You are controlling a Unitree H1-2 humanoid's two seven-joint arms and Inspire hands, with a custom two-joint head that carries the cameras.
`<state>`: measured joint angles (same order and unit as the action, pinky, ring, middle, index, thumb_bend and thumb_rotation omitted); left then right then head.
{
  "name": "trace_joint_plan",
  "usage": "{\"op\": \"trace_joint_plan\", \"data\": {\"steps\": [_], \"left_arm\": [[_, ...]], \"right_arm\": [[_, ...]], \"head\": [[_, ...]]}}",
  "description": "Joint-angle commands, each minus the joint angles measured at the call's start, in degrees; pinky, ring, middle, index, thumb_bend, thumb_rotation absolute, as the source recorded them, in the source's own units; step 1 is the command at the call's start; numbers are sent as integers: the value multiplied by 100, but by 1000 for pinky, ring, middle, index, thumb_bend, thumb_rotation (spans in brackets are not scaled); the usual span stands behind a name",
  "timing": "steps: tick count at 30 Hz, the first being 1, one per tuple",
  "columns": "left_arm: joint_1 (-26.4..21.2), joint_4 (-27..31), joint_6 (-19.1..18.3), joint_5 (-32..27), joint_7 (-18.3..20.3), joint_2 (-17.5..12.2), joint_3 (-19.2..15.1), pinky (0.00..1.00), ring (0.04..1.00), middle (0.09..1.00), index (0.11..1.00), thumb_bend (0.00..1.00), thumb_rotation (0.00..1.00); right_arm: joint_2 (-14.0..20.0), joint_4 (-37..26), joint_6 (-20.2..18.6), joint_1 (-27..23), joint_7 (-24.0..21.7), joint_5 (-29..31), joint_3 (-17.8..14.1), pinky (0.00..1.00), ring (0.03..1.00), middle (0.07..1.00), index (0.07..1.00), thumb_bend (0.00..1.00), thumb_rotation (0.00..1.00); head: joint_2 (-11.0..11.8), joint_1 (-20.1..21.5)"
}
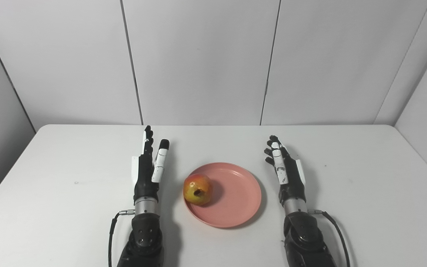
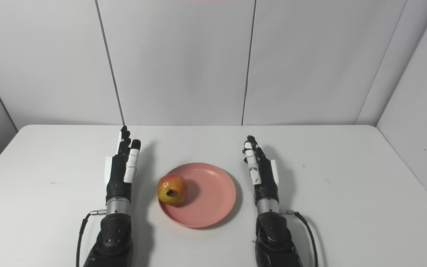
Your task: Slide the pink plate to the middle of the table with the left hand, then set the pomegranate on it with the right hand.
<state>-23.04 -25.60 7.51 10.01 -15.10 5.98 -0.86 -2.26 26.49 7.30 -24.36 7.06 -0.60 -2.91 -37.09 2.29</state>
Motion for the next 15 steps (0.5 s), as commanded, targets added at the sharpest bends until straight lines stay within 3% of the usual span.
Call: {"op": "trace_joint_plan", "data": {"steps": [1,6,11,15], "left_arm": [[-145,210,-176,-139,110,89,15,1000,1000,1000,1000,856,1000],[-83,287,-459,-288,211,127,21,1000,1000,1000,1000,866,1000],[-80,450,-967,-446,338,136,12,1000,1000,1000,1000,924,1000],[-109,549,-1286,-620,454,130,-15,1000,1000,1000,1000,832,1000]], "right_arm": [[-27,12,-38,-33,-91,148,-47,908,901,915,921,795,1000],[-88,13,-375,154,-174,327,-20,997,965,936,942,798,1000],[7,-73,-417,238,-213,143,141,1000,995,939,936,811,1000],[52,-105,-472,249,-175,27,193,1000,1000,958,938,833,1000]], "head": [[-22,-3],[-35,10],[-64,-3],[-62,-9]]}}
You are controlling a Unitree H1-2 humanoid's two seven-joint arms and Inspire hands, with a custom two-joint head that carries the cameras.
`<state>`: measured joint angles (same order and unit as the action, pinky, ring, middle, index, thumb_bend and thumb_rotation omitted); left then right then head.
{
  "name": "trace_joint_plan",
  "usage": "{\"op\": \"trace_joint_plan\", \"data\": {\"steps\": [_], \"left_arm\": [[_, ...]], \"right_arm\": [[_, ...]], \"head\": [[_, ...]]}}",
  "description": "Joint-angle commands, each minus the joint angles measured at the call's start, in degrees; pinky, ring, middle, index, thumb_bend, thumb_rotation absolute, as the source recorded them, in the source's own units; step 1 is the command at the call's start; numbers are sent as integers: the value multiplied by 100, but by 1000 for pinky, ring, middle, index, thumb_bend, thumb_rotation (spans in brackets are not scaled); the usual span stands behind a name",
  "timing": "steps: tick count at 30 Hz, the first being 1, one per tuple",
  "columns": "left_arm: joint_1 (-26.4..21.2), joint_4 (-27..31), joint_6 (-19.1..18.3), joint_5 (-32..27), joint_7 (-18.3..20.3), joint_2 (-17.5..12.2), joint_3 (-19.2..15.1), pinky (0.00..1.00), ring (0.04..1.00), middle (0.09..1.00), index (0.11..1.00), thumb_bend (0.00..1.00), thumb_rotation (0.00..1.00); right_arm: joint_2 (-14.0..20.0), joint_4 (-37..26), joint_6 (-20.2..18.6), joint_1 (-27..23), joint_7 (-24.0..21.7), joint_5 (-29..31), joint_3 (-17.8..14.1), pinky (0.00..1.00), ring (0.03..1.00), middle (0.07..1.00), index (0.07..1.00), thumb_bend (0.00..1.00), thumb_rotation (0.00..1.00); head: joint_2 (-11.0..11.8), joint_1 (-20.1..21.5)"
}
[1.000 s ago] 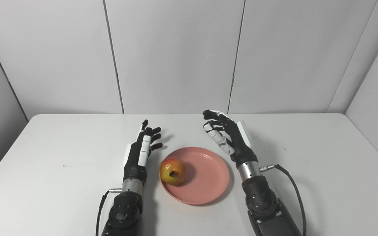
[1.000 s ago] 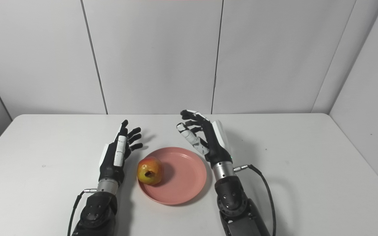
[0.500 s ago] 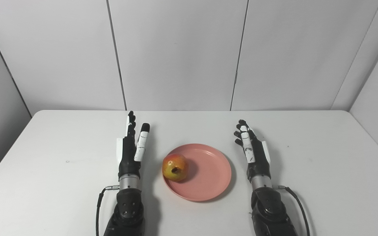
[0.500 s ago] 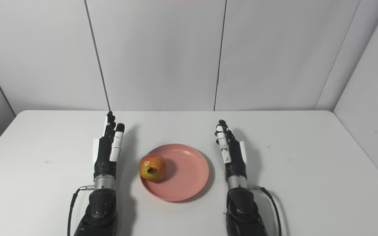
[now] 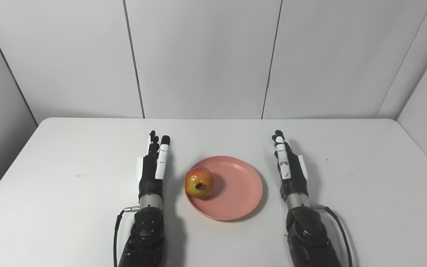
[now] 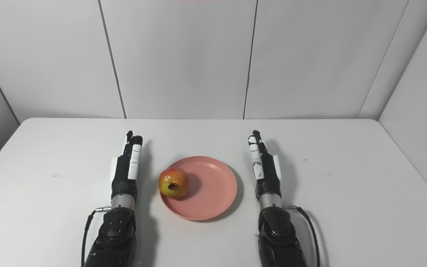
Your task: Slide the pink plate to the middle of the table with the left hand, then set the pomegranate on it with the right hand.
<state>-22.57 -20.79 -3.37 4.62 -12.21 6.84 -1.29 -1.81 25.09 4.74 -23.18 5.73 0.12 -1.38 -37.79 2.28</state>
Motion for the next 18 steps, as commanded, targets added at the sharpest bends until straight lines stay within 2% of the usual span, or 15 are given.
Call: {"op": "trace_joint_plan", "data": {"steps": [1,4,18], "left_arm": [[-163,87,-256,-104,176,36,27,1000,1000,1000,1000,816,1000],[-177,99,-306,-139,192,9,35,1000,1000,1000,1000,792,1000],[-157,132,-345,-131,220,-42,59,1000,1000,1000,1000,820,1000]], "right_arm": [[4,36,-223,128,-34,-46,34,1000,1000,960,938,835,1000],[5,39,-226,126,-34,-49,29,1000,1000,957,940,828,1000],[-54,65,-138,129,-56,110,-56,1000,988,953,951,813,1000]], "head": [[8,-9],[8,-9],[-4,29]]}}
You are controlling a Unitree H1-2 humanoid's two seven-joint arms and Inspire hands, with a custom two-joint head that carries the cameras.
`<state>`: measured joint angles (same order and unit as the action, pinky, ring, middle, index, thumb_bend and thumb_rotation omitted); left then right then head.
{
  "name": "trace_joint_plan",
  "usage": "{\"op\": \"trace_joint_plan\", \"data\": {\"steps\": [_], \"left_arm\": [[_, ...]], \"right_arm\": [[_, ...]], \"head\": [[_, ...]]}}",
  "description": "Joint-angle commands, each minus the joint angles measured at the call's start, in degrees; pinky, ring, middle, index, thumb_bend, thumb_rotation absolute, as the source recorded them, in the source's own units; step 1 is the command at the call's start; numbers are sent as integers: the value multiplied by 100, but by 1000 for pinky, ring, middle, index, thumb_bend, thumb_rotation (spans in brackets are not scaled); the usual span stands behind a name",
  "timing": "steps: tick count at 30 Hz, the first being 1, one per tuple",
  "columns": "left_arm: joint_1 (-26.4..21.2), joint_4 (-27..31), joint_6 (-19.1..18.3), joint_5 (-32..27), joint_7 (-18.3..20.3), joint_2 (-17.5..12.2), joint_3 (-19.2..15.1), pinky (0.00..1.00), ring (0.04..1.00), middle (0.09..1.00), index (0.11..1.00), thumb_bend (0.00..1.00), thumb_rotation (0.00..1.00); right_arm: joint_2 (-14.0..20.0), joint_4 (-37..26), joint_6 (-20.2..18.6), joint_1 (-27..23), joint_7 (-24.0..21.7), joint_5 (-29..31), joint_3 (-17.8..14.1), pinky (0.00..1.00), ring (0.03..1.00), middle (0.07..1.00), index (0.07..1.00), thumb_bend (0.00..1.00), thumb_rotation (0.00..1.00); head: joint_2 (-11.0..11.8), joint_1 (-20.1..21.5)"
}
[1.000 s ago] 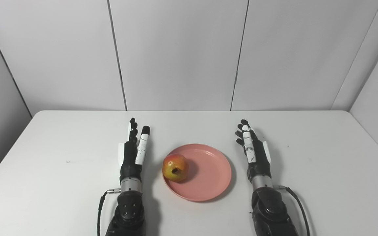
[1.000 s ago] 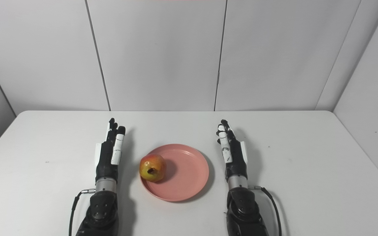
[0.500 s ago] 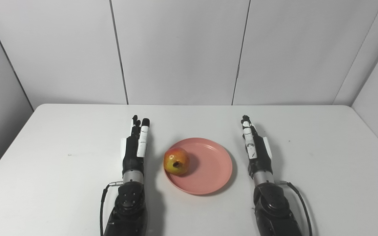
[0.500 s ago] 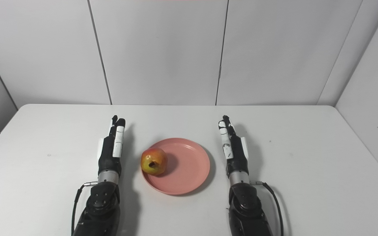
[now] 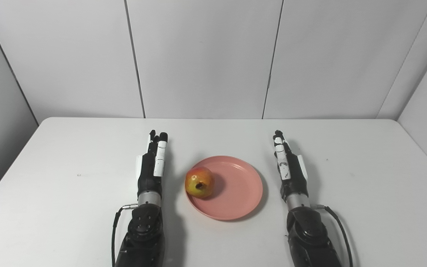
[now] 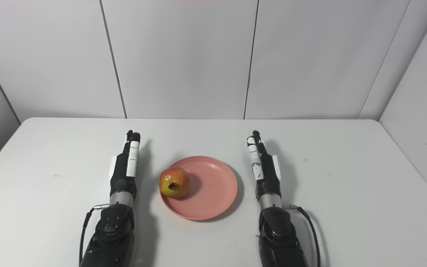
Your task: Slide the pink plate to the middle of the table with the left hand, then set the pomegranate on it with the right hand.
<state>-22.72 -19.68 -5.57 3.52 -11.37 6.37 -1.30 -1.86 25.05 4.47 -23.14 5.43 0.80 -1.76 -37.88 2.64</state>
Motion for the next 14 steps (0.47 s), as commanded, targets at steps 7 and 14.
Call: {"op": "trace_joint_plan", "data": {"steps": [7,14], "left_arm": [[-126,15,-62,10,150,-5,120,1000,1000,1000,1000,842,1000],[-119,43,-91,28,117,9,141,1000,1000,1000,1000,839,1000]], "right_arm": [[-57,16,-137,121,-55,100,-38,1000,967,949,949,835,1000],[-39,-14,-121,118,-33,82,-62,1000,952,946,938,822,1000]], "head": [[4,-10],[1,-2]]}}
